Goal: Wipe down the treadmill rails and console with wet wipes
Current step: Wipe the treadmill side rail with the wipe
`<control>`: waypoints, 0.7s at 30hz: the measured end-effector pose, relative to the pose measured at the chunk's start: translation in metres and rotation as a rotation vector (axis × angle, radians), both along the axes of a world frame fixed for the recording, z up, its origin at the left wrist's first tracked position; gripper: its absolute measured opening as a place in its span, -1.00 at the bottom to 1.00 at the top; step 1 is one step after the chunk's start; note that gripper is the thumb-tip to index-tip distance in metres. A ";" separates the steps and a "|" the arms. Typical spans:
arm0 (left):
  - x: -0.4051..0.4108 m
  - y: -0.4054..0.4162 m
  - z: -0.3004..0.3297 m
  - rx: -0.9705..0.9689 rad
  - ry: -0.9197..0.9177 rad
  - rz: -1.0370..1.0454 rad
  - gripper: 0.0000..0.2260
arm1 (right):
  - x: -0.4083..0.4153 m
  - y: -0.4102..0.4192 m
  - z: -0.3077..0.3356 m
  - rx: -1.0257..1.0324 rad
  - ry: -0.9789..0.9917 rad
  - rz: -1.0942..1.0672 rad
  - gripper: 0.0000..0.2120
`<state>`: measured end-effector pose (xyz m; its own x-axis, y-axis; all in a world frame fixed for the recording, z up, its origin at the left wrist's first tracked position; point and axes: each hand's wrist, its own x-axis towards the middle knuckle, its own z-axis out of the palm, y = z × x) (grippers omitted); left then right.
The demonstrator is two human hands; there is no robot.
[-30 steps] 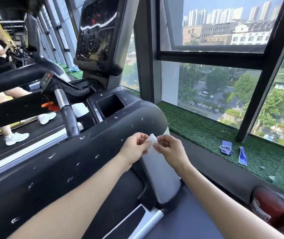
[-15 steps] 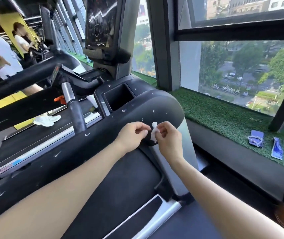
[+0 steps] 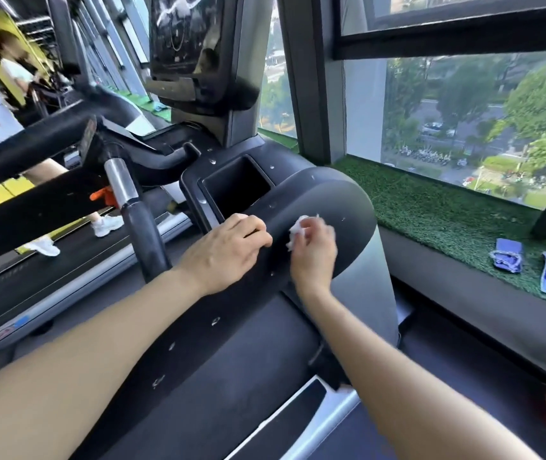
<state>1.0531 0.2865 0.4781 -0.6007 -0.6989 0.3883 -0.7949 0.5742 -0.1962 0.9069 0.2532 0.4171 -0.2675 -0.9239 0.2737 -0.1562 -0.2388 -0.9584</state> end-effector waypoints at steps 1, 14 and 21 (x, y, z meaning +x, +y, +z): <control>0.001 -0.001 -0.001 0.002 0.009 -0.008 -0.79 | -0.008 -0.019 0.002 0.033 -0.014 -0.052 -0.86; 0.000 0.002 0.000 0.026 -0.006 0.013 -0.83 | 0.016 0.016 -0.001 -0.108 -0.008 0.063 -0.84; 0.001 0.001 -0.001 0.045 0.037 0.015 -0.81 | -0.048 -0.076 0.005 0.158 -0.185 -0.173 -0.89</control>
<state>1.0538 0.2874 0.4766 -0.5756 -0.7251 0.3782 -0.8099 0.5694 -0.1410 0.8588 0.1770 0.4219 -0.4569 -0.8874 0.0623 -0.0005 -0.0698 -0.9976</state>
